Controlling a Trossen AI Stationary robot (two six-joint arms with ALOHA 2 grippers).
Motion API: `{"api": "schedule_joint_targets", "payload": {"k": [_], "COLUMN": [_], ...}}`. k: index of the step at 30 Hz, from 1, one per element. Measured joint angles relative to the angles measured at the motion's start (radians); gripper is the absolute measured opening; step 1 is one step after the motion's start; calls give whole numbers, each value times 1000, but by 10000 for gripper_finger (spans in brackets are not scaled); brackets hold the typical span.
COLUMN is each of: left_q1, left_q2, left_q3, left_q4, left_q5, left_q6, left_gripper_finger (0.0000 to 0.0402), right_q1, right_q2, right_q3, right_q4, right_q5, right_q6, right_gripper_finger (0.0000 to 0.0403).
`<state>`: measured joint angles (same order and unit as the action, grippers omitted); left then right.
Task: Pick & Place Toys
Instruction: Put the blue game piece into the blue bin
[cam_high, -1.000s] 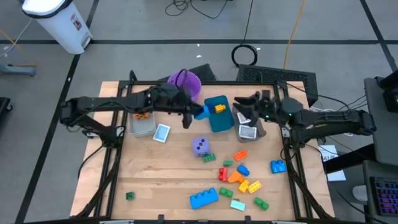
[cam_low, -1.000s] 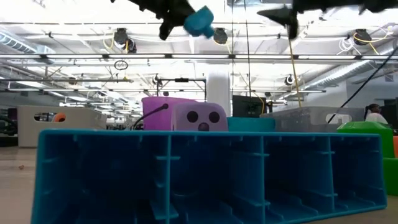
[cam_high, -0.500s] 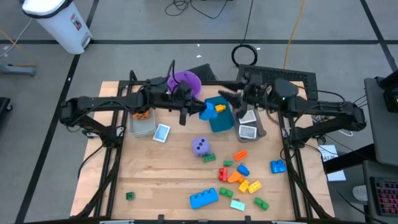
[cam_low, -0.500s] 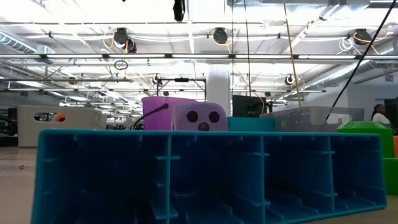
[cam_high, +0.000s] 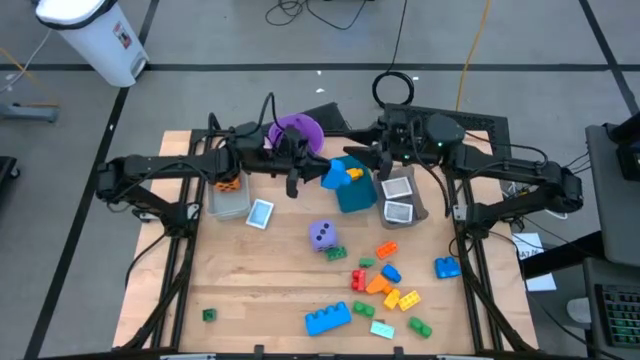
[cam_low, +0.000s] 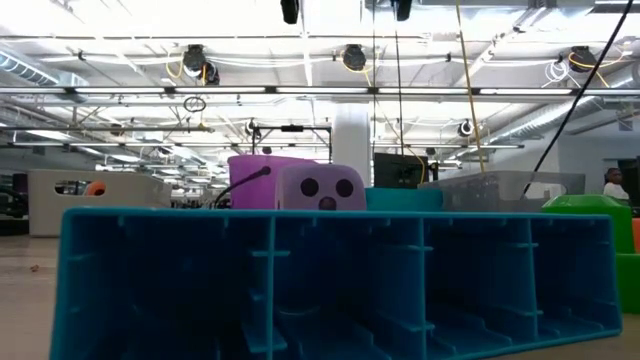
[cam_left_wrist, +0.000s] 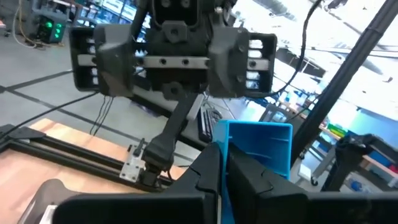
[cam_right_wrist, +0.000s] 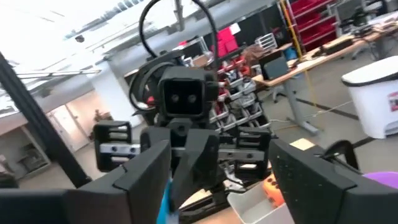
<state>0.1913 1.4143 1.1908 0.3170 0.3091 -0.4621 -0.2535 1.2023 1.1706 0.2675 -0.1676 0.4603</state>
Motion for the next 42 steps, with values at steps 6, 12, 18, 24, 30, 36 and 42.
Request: {"api": "schedule_joint_targets", "payload": {"k": [6, 12, 18, 24, 30, 36, 42], "left_q1": [0, 1, 15, 30, 40, 40, 40], "left_q2": [0, 0, 0, 0, 0, 0, 0], "left_q3": [0, 0, -2, 0, 0, 0, 0], "left_q4": [4, -1, 35, 72, 105, 106, 105], "left_q5": [-55, -63, -84, -70, -70, -58, -48], "left_q6": [0, 7, 2, -19, -37, -37, -37], "left_gripper_finger": [8, 18, 13, 8, 20, 7, 22], "right_q1": [37, 76, 101, 100, 102, 101, 101], "right_q2": [29, 48, 57, 54, 57, 59, 59], "right_q3": [0, 0, -1, -1, -2, -2, -2], "right_q4": [12, 20, 30, 76, 62, 60, 62], "right_q5": [-21, -15, -24, -21, -23, -20, -19], "right_q6": [25, 27, 21, 3, -13, -35, -57], "right_gripper_finger": [303, 310, 303, 297, 292, 269, 235]}}
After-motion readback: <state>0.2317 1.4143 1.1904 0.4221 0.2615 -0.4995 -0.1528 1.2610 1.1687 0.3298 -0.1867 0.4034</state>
